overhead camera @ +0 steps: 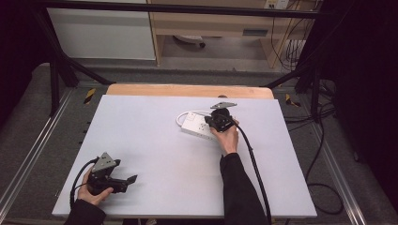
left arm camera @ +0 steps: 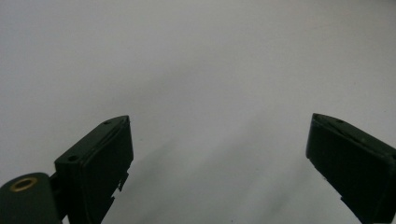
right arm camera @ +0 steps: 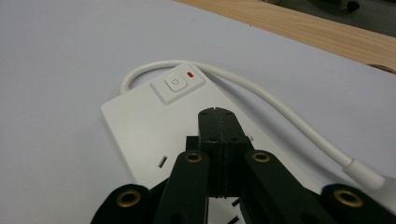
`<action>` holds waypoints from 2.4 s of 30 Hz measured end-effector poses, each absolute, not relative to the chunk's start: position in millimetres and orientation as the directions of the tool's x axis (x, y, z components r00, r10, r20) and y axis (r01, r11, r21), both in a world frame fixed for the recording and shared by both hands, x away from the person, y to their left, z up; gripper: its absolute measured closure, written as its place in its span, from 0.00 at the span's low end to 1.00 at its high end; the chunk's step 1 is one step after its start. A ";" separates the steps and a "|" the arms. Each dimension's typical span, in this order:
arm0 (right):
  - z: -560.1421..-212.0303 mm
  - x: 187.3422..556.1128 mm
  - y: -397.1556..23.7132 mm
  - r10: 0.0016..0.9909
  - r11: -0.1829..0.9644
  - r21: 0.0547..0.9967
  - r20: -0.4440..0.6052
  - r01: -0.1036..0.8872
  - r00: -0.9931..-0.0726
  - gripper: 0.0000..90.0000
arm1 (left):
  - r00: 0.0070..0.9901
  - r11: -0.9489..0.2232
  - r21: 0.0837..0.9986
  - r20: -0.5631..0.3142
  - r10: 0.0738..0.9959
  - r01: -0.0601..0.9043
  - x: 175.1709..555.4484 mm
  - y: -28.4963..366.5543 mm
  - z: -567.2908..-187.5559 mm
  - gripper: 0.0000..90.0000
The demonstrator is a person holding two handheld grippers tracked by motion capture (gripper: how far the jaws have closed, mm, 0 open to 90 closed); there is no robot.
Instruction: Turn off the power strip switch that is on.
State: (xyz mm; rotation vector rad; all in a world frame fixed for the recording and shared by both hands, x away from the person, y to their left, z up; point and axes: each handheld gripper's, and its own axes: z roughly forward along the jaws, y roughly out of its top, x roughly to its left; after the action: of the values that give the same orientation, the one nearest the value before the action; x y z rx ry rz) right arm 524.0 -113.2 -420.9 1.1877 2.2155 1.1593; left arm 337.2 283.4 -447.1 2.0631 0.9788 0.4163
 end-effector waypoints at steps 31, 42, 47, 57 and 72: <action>-434.8 537.6 -118.8 0.835 0.300 0.789 0.055 0.536 -0.548 1.00 | 0.646 -0.382 0.777 -0.042 0.762 0.501 337.3 283.6 -447.4 0.08; -434.4 538.7 -118.6 0.836 0.301 0.797 0.044 0.523 -0.548 1.00 | 0.646 -0.382 0.777 -0.041 0.762 0.501 337.3 283.7 -447.5 0.08; -434.9 538.6 -116.8 0.835 0.303 0.800 0.039 0.518 -0.549 1.00 | 0.646 -0.383 0.777 -0.040 0.762 0.500 337.2 283.4 -447.4 0.08; -435.2 539.1 -117.6 0.834 0.298 0.800 0.047 0.520 -0.550 1.00 | 0.646 -0.383 0.777 -0.040 0.762 0.499 337.1 283.3 -447.1 0.08; -435.3 538.1 -115.7 0.833 0.319 0.802 0.017 0.506 -0.553 1.00 | 0.646 -0.384 0.777 -0.038 0.762 0.499 336.9 282.9 -447.1 0.08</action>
State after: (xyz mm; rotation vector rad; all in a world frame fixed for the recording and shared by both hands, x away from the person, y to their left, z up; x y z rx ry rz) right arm 538.1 -115.7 -435.3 1.1874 2.1902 1.1114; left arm 336.9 282.9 -447.1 2.0641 0.9790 0.4187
